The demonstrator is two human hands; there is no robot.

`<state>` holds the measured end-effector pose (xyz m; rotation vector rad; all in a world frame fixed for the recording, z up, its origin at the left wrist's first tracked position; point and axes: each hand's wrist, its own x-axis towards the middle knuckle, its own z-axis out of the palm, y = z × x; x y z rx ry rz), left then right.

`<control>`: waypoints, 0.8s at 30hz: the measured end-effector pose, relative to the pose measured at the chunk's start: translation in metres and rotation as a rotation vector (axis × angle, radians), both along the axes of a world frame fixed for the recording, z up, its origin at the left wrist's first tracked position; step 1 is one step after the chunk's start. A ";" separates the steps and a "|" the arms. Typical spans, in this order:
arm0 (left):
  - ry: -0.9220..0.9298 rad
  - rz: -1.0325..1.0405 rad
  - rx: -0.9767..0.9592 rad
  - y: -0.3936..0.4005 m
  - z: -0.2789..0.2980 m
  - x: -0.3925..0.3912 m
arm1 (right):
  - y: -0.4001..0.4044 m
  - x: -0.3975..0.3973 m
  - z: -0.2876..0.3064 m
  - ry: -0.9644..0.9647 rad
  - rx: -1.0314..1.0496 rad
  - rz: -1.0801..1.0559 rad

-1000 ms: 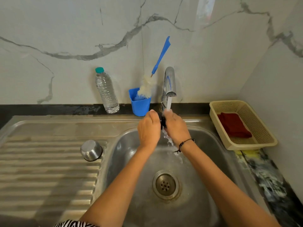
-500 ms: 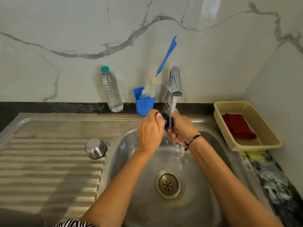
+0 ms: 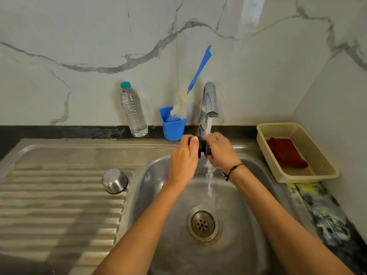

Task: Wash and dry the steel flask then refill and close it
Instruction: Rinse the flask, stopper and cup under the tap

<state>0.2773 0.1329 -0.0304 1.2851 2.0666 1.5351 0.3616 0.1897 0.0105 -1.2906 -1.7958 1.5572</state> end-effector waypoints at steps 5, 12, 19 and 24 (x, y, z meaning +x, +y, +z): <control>-0.390 0.139 -0.103 0.009 0.021 -0.001 | -0.012 -0.002 -0.018 -0.087 0.605 -0.014; 0.008 0.106 0.010 0.005 0.009 0.009 | 0.006 0.000 -0.012 -0.049 0.044 0.032; -0.398 0.060 -0.263 0.018 0.017 0.001 | 0.001 0.027 -0.018 -0.260 0.723 0.313; -0.681 -0.003 -0.362 0.021 0.027 0.004 | 0.002 0.033 -0.022 -0.195 0.859 0.274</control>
